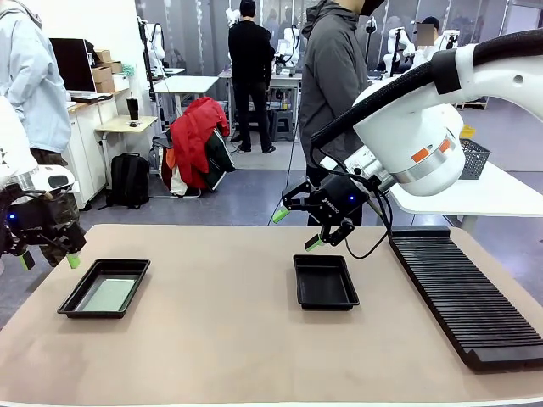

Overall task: Inspect and transfer BCBs to ESD trays.
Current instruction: Pick up the Blank PCB from the PCB Rack and place it in the right ESD tray.

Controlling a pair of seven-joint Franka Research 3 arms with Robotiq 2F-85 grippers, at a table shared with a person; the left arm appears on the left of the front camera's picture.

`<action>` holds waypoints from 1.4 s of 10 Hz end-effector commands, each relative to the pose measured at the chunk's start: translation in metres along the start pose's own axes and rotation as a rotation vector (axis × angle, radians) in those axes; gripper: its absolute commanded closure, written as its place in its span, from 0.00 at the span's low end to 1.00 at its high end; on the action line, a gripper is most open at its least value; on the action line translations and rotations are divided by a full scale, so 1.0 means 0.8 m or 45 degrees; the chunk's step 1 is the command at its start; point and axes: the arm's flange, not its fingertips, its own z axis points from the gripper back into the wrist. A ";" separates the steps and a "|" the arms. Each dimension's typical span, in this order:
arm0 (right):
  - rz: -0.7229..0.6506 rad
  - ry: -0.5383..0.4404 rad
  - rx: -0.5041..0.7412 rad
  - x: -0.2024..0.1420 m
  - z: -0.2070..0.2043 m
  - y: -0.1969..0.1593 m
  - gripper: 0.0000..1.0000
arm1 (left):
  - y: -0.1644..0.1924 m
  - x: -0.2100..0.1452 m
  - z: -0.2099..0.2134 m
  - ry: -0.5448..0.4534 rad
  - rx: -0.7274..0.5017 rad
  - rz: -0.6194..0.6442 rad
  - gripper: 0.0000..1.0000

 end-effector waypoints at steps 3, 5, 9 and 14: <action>0.002 0.001 -0.006 0.000 0.000 0.000 0.00 | 0.002 0.001 -0.003 -0.011 -0.007 0.000 0.00; 0.002 0.001 -0.006 0.000 0.000 0.000 0.00 | 0.002 0.001 -0.003 -0.011 -0.007 0.000 0.00; 0.002 0.001 -0.006 0.000 0.000 0.000 0.00 | 0.002 0.001 -0.003 -0.011 -0.007 0.000 0.00; 0.002 0.001 -0.006 0.000 0.000 0.000 0.00 | 0.002 0.001 -0.003 -0.011 -0.007 0.000 0.00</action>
